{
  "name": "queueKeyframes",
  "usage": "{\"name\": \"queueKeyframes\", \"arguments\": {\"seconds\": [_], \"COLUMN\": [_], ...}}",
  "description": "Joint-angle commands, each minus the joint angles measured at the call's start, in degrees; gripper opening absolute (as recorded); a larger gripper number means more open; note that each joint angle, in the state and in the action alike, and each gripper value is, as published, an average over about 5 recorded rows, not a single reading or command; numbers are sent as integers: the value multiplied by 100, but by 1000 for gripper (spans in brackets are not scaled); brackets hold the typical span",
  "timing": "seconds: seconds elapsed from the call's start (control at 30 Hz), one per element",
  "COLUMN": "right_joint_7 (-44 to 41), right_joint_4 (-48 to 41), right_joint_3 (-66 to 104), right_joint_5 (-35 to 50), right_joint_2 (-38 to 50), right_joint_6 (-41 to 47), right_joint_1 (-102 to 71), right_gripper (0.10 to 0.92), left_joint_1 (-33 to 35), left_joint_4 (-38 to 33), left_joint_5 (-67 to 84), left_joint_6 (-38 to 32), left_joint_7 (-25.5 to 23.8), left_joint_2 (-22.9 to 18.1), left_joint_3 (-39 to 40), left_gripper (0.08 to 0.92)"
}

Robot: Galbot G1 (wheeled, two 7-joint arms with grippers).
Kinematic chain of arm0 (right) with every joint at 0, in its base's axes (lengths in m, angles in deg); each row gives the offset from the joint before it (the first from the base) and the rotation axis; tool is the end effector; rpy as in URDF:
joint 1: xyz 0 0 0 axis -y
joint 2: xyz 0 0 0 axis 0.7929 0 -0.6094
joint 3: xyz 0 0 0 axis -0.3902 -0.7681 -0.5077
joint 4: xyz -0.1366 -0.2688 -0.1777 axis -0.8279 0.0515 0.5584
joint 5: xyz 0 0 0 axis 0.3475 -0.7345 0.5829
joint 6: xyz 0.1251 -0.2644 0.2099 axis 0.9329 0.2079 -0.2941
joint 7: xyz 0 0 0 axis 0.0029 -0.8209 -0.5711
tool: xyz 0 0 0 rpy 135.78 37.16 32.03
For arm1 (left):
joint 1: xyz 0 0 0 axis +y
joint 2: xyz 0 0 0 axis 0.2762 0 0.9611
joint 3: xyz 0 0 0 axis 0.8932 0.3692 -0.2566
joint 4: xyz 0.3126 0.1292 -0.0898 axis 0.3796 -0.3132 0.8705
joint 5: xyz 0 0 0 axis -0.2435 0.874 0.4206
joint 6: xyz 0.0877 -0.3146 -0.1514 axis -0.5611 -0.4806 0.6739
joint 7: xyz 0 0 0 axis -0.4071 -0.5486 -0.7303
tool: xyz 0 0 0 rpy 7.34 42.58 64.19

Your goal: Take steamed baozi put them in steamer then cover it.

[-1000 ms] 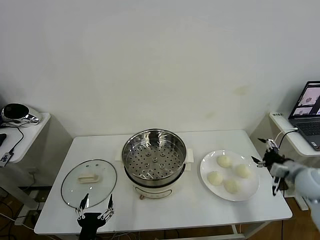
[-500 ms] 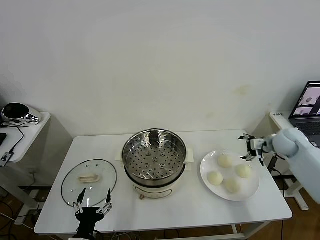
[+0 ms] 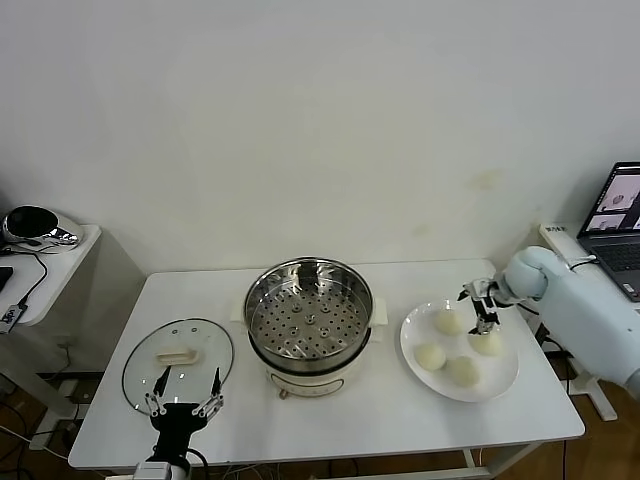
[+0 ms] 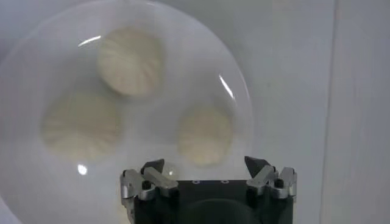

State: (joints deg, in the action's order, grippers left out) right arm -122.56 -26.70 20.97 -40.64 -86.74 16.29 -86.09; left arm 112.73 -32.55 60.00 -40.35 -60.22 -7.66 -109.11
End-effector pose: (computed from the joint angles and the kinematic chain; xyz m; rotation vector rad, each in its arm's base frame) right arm 0.5599 -0.1818 -0.2183 1.1862 -1.4230 1.5254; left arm 0.1411 0.0350 -0.3098 0.1068 -2.9790 -0.2783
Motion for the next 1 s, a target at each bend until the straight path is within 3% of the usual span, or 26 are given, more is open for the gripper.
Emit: {"name": "queueKeyframes", "arguments": {"seconds": [0.03,0.63,1.0], "right_joint_7": [-110,-74,-35], "right_joint_4": [-440,-892,-984], "right_joint_3": [-348,-146,-36], "right_joint_5": [21,-239,-381], "right_joint_2": [-274,-723,-793], "right_joint_6": [-11,63,78], "right_joint_1": [292,73,-14], "right_gripper": [823,821,689], "left_joint_1": [-53,-75,-104], "left_joint_4": [-1,-6,1], "left_joint_5": [-15,-27,-29], "left_joint_6": [66,59,45], "left_joint_7": [6,9,25], "left_joint_2": [6,26,36], "left_joint_3": [-5,-31,-41], "left_gripper": [823,823,823]}}
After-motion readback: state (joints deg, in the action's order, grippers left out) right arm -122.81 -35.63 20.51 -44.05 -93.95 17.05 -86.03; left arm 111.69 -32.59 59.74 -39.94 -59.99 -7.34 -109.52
